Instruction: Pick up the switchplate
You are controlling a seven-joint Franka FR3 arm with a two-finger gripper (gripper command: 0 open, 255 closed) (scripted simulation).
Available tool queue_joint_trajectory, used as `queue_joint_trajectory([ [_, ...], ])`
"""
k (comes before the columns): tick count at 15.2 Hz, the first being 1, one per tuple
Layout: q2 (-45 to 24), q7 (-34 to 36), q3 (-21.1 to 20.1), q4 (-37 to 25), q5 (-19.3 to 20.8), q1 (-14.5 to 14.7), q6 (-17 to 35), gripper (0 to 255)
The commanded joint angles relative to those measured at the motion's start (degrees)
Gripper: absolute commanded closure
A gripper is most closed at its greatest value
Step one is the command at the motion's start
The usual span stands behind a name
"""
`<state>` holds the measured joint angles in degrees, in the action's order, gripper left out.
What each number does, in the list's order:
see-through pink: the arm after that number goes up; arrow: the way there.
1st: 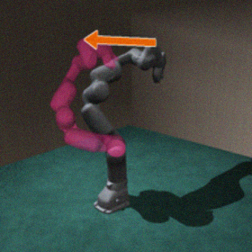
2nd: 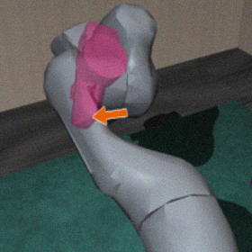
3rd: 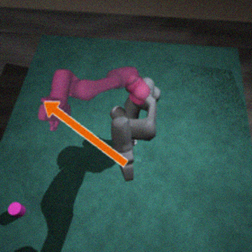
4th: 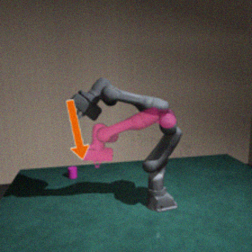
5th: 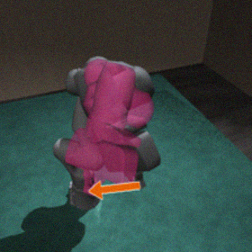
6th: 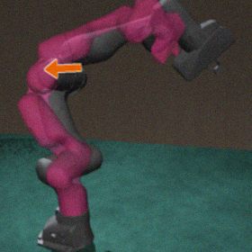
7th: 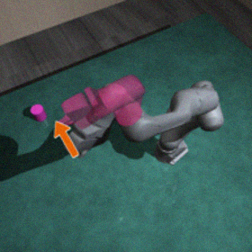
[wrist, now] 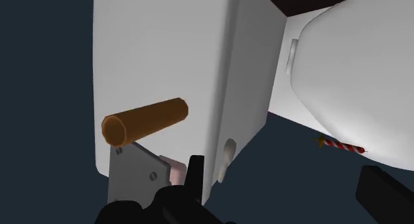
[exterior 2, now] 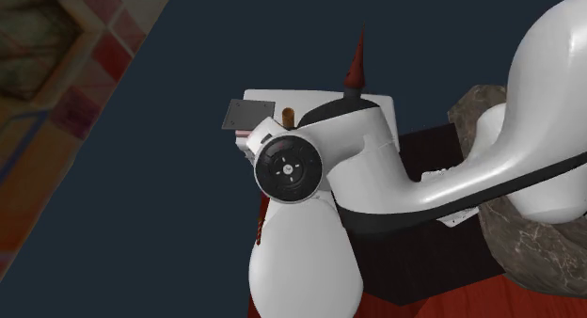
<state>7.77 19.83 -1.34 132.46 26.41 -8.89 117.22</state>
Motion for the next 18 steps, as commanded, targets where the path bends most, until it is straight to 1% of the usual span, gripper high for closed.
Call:
queue_joint_trajectory([
  [1, -4.1, 2.4, 0.0, -2.3, 4.1, -0.8, 0.8, 0],
  [6, -14.1, 7.7, 1.2, -9.2, 13.8, -1.9, 1.4, 0],
  [11, -23.9, 11.7, 3.5, -17.6, 22.1, -2.1, 0.4, 0],
  [17, -35.5, 14.3, 7.0, -29.7, 29.9, -1.9, -1.8, 0],
  [18, -36.0, 14.7, 7.1, -29.7, 30.0, -1.9, -1.5, 0],
])
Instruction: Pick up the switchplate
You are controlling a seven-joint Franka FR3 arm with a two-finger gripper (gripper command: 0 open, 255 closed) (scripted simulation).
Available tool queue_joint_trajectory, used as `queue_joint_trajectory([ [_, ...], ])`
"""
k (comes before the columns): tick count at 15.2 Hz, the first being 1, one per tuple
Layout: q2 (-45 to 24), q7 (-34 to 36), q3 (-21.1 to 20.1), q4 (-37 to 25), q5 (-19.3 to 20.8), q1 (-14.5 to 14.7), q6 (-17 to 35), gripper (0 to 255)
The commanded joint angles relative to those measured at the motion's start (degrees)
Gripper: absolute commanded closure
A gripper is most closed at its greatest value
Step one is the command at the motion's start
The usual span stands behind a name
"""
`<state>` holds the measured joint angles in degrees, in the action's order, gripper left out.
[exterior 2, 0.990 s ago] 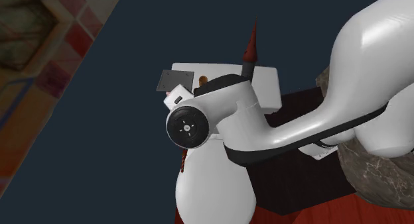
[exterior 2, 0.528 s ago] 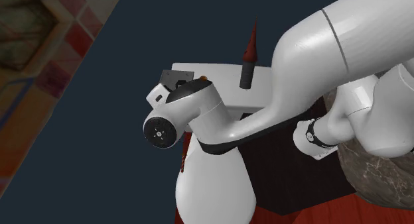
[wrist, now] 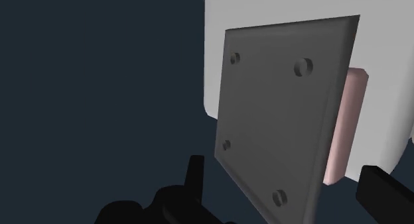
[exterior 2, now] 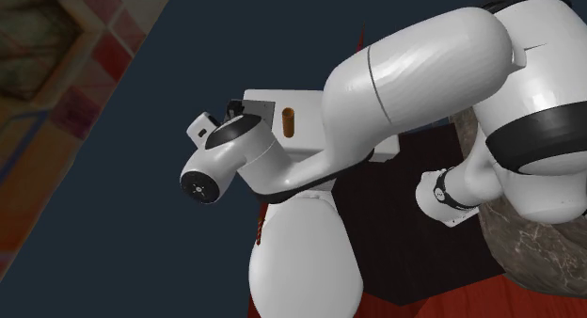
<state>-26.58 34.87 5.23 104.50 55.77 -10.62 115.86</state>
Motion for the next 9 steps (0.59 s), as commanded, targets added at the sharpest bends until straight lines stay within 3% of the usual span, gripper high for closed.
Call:
queue_joint_trajectory([
  [1, -2.1, 0.1, 0.5, -1.7, 0.8, -0.2, 0.2, 0],
  [9, -4.9, 3.2, -3.0, -2.0, 3.4, -3.4, 0.7, 0],
])
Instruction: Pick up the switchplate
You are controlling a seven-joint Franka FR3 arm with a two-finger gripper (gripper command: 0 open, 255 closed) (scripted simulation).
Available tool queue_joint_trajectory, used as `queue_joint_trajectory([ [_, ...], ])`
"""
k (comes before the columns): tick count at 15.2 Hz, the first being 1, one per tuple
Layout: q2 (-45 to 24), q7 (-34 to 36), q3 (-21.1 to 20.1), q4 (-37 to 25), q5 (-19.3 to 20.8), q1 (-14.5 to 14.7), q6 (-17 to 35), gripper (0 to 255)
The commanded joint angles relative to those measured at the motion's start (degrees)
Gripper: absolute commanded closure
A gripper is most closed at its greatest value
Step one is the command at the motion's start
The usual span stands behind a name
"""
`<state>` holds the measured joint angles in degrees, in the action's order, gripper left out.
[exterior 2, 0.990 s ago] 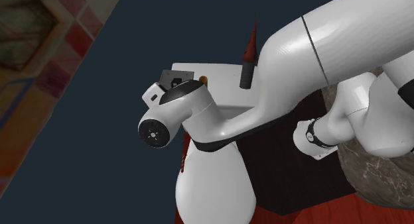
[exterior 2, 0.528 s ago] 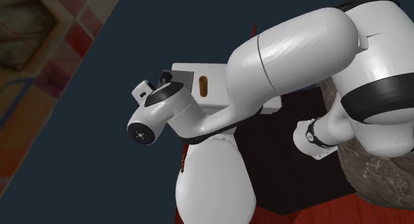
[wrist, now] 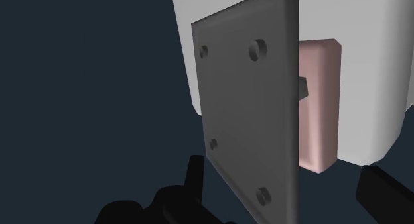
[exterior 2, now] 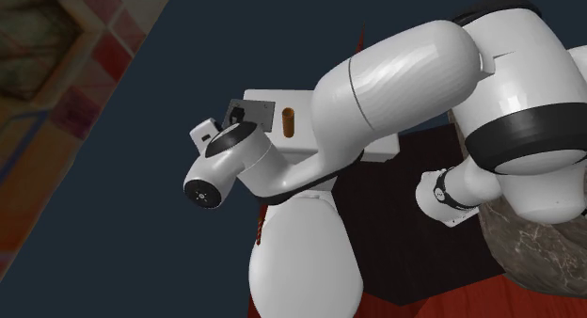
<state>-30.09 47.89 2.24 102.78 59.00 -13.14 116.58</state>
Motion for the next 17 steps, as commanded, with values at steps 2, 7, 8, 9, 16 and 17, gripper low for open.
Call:
queue_joint_trajectory([
  [2, -1.0, -9.2, 0.0, 0.8, 0.5, -0.8, 0.3, 255],
  [7, -0.8, -9.3, 0.1, 1.0, 0.5, -0.9, 0.3, 255],
  [8, -1.1, -9.3, 0.1, 0.8, 0.6, -1.0, 0.5, 255],
  [9, -1.2, -9.1, 0.0, 0.7, 0.4, -0.8, 0.2, 255],
  [16, 1.6, -12.0, -3.0, -0.2, 0.2, -3.2, -2.6, 255],
  [17, 2.1, -12.4, -3.3, -0.3, 0.1, -3.4, -3.0, 255],
])
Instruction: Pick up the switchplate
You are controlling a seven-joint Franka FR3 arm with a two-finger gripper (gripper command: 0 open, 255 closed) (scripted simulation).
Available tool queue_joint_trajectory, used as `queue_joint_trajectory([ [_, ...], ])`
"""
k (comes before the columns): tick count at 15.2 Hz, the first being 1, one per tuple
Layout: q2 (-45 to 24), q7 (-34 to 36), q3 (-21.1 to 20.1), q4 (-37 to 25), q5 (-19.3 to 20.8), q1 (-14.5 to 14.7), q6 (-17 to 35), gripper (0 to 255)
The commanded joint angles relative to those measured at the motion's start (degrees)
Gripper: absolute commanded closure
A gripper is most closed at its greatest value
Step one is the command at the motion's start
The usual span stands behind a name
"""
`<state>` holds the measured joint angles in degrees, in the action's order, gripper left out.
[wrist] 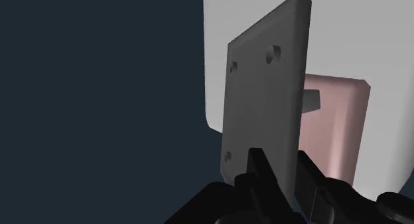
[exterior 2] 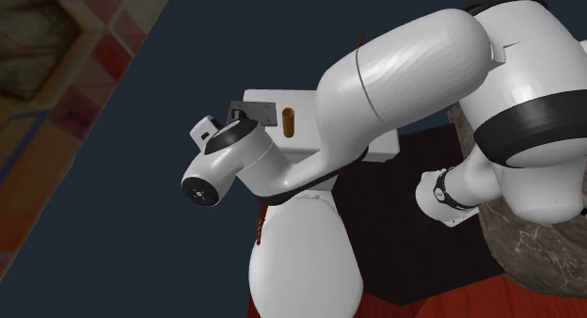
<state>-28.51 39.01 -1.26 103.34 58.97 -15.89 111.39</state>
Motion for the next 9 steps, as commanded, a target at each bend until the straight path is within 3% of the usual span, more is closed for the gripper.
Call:
queue_joint_trajectory([
  [1, 1.0, -3.9, -0.2, -0.9, 0.1, -1.0, 1.8, 255],
  [9, 4.1, -7.0, -1.5, -1.4, -0.9, -1.8, -0.6, 255],
])
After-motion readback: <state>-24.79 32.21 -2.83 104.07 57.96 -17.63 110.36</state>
